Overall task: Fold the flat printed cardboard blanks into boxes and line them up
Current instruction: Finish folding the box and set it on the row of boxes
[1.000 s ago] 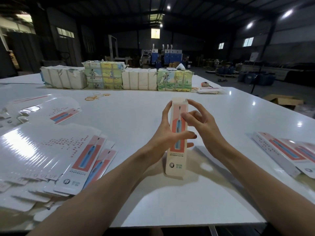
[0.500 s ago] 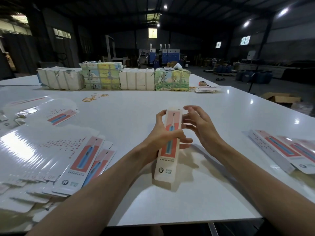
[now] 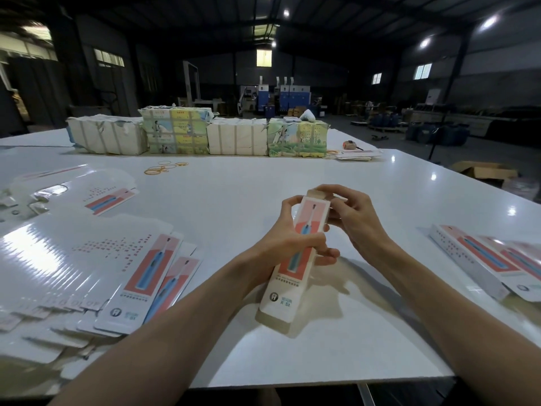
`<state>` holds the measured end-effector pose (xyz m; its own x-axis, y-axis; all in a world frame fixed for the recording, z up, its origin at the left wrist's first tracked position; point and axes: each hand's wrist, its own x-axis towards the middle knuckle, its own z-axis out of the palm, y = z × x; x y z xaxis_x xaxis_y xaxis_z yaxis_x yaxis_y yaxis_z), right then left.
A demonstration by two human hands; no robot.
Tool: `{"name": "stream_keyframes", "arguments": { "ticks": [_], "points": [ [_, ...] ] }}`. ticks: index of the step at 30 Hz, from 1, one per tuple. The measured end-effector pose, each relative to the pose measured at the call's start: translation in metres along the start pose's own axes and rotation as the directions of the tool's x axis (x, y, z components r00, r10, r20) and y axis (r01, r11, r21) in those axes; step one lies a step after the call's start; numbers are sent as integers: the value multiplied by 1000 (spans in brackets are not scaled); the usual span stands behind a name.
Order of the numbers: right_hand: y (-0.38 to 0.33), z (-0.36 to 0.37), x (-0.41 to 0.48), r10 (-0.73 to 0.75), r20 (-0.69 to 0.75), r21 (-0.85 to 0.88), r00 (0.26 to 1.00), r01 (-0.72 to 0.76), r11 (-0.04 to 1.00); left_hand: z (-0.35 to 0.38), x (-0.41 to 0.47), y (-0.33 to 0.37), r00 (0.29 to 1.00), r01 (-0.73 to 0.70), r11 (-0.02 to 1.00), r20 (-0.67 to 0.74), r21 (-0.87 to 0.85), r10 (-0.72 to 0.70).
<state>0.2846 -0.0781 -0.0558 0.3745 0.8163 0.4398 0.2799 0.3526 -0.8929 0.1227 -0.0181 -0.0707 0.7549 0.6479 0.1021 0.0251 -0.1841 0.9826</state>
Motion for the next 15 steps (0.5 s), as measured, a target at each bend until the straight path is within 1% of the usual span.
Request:
{"name": "stream_keyframes", "arguments": {
  "ticks": [4,7,9,11,13,15],
  "points": [
    [-4,-3,0,27,15,70,1000,-28,997,-1,-3,2,1000,-1,1000,30,-24,2],
    [-9,-2,1,135,73,197,988,-147,969,-1,-3,4,1000,-20,999,4,34,20],
    [-10,-2,2,223,64,277,973,-232,932,-2,-3,4,1000,-12,1000,14,20,12],
    [-10,-3,3,249,79,272,965,-261,926,-2,-2,4,999,-4,1000,35,-2,4],
    [-9,-4,3,246,99,270,964,-264,926,-2,-2,3,999,-1,1000,35,20,0],
    [-9,-5,4,251,84,278,964,-265,923,-2,-1,2,999,-4,999,38,34,2]
  ]
}}
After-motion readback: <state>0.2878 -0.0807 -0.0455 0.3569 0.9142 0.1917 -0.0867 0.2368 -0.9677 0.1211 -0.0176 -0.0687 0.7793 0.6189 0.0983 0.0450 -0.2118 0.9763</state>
